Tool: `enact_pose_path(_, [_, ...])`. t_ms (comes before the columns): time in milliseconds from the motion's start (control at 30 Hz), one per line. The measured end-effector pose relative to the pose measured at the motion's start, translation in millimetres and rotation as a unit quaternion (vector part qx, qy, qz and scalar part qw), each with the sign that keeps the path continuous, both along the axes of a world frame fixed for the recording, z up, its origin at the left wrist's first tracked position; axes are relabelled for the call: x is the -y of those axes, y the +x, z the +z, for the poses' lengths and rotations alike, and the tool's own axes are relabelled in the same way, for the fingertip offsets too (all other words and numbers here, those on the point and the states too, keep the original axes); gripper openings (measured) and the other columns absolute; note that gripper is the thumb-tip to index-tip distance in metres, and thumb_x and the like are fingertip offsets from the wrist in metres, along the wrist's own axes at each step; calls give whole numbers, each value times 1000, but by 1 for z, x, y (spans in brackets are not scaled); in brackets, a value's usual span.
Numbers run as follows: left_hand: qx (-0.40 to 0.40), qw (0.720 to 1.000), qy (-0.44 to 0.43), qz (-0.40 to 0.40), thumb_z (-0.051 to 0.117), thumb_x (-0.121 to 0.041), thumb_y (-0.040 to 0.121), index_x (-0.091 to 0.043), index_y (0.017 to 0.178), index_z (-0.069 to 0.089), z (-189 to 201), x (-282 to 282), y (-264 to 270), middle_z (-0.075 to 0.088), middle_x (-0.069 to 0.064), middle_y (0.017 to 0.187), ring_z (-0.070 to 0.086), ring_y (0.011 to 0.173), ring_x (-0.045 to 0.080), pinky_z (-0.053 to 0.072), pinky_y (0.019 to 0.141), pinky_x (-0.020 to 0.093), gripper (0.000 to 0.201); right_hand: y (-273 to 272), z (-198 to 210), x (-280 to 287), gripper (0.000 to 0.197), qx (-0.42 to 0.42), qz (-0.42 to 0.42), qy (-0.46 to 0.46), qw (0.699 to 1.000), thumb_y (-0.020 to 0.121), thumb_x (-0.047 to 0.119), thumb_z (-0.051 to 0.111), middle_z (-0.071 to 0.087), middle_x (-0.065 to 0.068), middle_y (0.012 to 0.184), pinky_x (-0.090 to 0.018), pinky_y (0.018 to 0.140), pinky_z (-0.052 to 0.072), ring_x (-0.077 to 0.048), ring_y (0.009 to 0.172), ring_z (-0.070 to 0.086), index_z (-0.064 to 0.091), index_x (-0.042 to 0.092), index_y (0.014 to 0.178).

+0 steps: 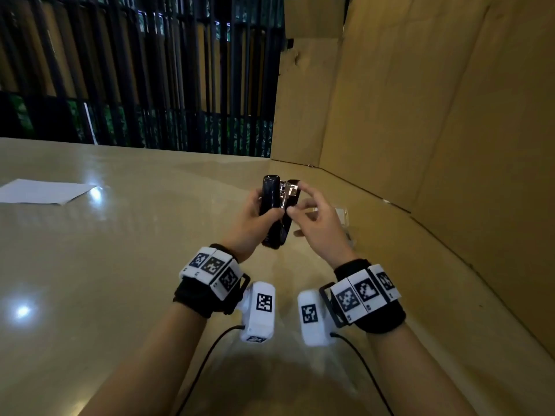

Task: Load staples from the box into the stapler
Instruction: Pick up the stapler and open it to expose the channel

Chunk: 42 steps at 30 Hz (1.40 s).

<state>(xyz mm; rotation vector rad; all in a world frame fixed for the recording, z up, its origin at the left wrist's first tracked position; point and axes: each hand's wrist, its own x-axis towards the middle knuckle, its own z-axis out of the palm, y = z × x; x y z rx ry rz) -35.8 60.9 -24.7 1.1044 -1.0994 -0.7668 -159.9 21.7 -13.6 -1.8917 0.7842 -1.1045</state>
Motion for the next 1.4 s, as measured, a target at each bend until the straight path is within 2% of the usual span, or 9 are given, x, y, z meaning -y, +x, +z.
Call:
enact_pose_path(167, [11,998,-12,-57,50,-3,92,-11,109,46,1,-3,-2,62,8,97,64,88,23,56,81,38,19,2,-5,3,55,52,-2,80,996,90,30,55,48,-11,132,-50,92,52,-27,112,57,29,30,139])
enact_pose_path(267, [14,998,-6,-59,49,-7,93,-17,103,49,-1,-2,-1,59,16,105,62,99,32,52,90,48,14,0,-3,4,41,77,23,126,989,93,20,51,58,-15,114,-47,81,57,-26,91,65,38,24,132])
enact_pose_path(400, [41,998,-35,-35,52,-14,90,-20,92,51,-3,-2,2,55,10,89,56,87,25,49,85,43,7,-3,-3,8,27,100,48,144,983,94,11,48,60,-10,91,-43,67,58,-22,73,66,44,22,119])
enact_pose_path(567, [-15,999,-43,6,50,-10,93,-26,84,54,0,0,8,47,0,78,49,87,21,46,86,46,18,-6,-8,16,28,173,72,200,962,96,5,43,57,-15,107,-40,64,61,-27,85,66,44,23,117])
enact_pose_path(700, [-29,995,-77,52,52,-11,92,-17,94,53,2,5,12,49,-6,79,49,76,8,44,73,17,7,-4,-12,18,25,210,84,191,955,96,3,41,58,-8,101,-38,66,62,-26,89,65,49,25,104])
enact_pose_path(867, [-61,986,-123,97,47,-23,92,-24,90,53,0,6,16,58,3,104,55,98,9,44,78,14,6,1,-19,20,27,253,77,187,946,97,4,39,56,-6,100,-41,70,61,-26,91,65,51,28,93])
enact_pose_path(1100, [-160,969,-126,142,33,-33,99,-30,92,55,-4,10,19,52,5,126,53,91,-10,40,82,21,23,9,-23,18,27,334,72,230,911,97,3,37,52,-10,112,-39,67,62,-25,94,62,48,27,93])
enact_pose_path(1233, [-309,941,-104,90,31,-29,100,-11,112,54,0,12,22,55,-1,97,54,83,7,52,70,21,31,9,-21,19,27,409,66,286,864,98,2,35,52,-15,113,-41,66,60,-32,98,60,48,25,92])
enact_pose_path(1400, [-399,914,-69,11,22,-37,101,-12,90,52,-4,11,18,61,5,98,60,88,18,48,81,44,40,4,-23,24,24,479,73,338,807,98,3,36,59,-11,99,-40,65,60,-27,82,65,47,23,93])
